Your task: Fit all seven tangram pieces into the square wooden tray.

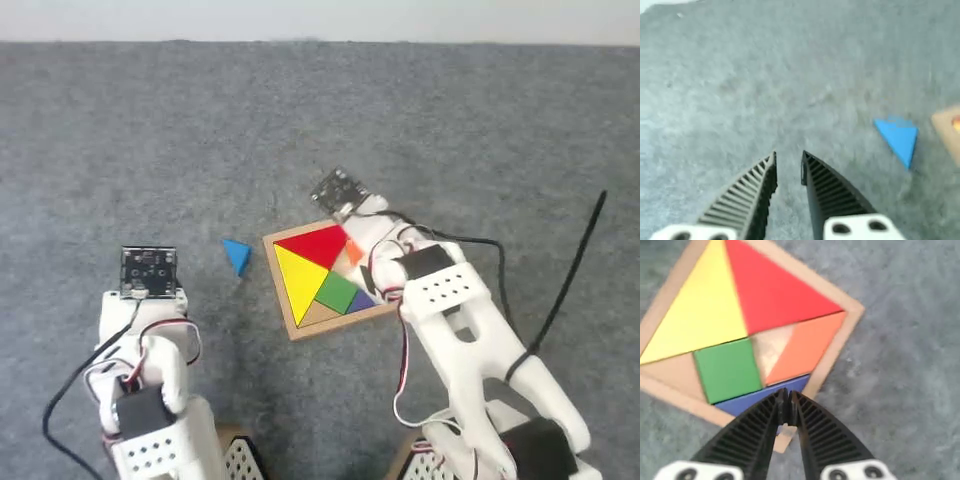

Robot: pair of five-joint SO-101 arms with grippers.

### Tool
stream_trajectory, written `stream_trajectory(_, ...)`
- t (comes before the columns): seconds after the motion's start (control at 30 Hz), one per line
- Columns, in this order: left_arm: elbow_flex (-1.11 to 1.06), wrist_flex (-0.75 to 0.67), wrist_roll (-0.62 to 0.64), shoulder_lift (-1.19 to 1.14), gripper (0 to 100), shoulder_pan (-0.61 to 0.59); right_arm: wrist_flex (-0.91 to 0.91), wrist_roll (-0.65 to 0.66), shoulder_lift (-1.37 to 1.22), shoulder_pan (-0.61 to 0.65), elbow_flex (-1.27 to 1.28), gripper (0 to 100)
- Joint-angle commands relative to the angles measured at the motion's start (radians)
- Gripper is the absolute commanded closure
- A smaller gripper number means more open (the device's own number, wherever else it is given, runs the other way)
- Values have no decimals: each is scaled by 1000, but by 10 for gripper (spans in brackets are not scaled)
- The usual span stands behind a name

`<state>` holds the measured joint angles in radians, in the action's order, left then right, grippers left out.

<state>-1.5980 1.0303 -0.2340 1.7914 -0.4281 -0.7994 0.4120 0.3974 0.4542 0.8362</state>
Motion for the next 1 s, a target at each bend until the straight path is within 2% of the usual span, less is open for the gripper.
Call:
stream_trajectory(0.0, 77, 23, 58, 9, 912, 77, 39, -61, 58, -31, 0, 975)
stream_trajectory(0.1, 107, 60, 103, 9, 879, 155, 39, -87, 58, -35, 0, 975)
stream_trajectory(0.2, 148, 58, 144, 6, 862, 172, 35, -97, 61, -35, 2, 975)
stream_trajectory(0.33, 251, 55, 178, -137, 862, 199, 31, -97, 62, -35, 2, 975)
stream_trajectory(0.53, 464, -14, 221, -628, 863, 315, 30, -97, 65, -35, 2, 975)
stream_trajectory(0.7, 647, -77, 338, -1066, 859, 319, 33, -95, 62, -35, 2, 975)
stream_trajectory(0.97, 966, -23, 431, -1636, 858, 327, 38, -91, 59, -35, 2, 975)
